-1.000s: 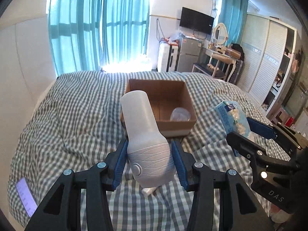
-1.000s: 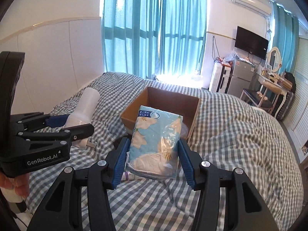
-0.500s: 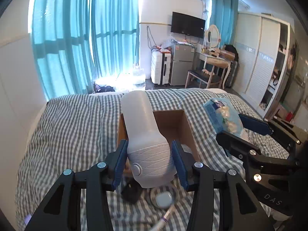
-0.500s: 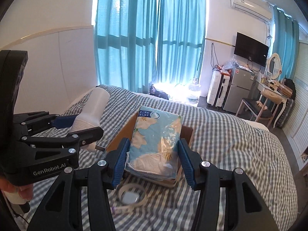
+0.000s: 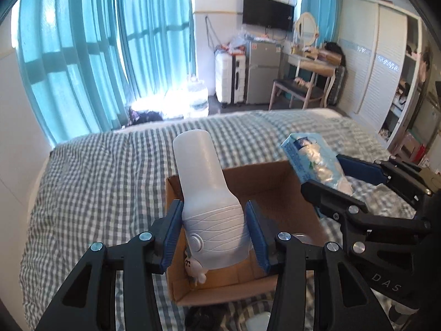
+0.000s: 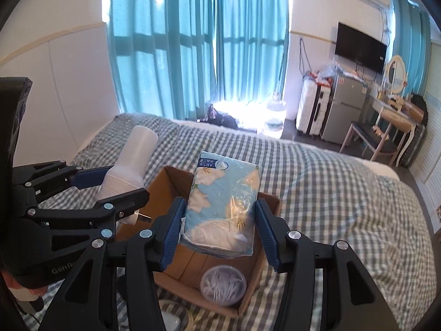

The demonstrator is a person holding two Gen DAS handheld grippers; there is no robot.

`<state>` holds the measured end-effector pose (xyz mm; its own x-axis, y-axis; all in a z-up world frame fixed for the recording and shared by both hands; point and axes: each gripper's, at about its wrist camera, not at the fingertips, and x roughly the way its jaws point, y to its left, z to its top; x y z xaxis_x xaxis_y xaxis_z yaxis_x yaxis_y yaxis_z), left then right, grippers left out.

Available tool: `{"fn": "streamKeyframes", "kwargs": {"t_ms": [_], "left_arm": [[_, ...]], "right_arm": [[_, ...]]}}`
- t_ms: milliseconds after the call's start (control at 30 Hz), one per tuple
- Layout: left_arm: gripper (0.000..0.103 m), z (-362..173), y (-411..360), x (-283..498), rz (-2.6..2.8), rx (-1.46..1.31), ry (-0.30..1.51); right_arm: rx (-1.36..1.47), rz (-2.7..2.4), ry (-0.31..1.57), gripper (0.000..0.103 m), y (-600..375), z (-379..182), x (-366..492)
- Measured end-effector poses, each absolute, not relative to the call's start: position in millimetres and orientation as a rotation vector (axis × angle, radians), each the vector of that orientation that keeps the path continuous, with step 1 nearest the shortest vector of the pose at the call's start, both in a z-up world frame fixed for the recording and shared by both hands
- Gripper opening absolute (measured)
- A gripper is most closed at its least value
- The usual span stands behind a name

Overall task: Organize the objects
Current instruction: 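Carry bottle and tissue pack into the box and release both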

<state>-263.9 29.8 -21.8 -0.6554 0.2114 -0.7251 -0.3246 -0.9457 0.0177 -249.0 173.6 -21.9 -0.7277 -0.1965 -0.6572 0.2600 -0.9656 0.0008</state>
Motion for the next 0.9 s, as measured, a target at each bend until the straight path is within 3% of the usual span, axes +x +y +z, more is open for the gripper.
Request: {"fn": "streamKeyframes", "kwargs": {"t_ms": [300, 533, 633, 700, 900], "left_arm": [[0.047, -89, 30, -298, 2.524, -1.234, 0.230], [0.049, -107, 34, -298, 2.495, -1.219, 0.234], [0.064, -100, 35, -291, 2.485, -1.193, 0.247], [0.083, -88, 39, -285, 2.495, -1.166, 0.257], [0.091, -40, 36, -251, 2.544, -1.100, 0.278]], "right_arm": [[1.142, -2.688, 0.165, 0.051, 175, -89, -288], [1.126, -2.705, 0.117, 0.054, 185, -95, -290], [1.077, -2.732, 0.073, 0.068, 191, -81, -282], [1.039, -2.751, 0.053, 0.070, 194, -68, -273], [0.959, -2.815, 0.070, 0.075, 201, -16, -233]]}}
